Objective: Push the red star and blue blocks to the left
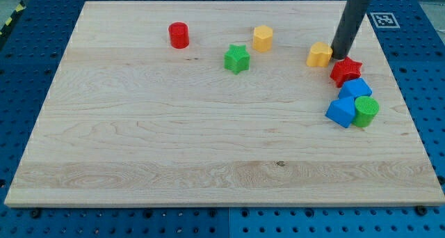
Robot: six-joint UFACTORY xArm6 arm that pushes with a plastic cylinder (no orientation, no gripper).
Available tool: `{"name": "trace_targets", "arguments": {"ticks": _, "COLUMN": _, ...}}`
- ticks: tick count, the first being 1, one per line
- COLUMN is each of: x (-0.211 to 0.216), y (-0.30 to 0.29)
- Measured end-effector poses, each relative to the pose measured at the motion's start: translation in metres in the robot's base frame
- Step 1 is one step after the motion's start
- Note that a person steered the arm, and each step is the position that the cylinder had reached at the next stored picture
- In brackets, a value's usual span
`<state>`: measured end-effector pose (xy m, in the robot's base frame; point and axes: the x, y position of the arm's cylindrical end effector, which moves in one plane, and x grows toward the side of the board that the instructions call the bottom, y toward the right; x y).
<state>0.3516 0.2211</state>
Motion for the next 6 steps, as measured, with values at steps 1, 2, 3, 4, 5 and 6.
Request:
{"name": "trace_targets", "arguments": {"ticks": 1, "x": -0.001, "y": 0.052}}
{"name": "trace_targets", "arguments": {"ticks": 2, "x": 0.010, "y": 0.060}}
{"name": "trace_targets", "arguments": {"ticks": 3, "x": 0.029, "y": 0.048}}
{"name": "trace_targets", "arguments": {"ticks": 4, "x": 0.045, "y": 0.026}}
{"name": "trace_targets", "arguments": {"ticks": 5, "x": 0.056, "y": -0.001}}
{"name": "trace_targets", "arguments": {"ticks": 6, "x": 0.063, "y": -0.021}}
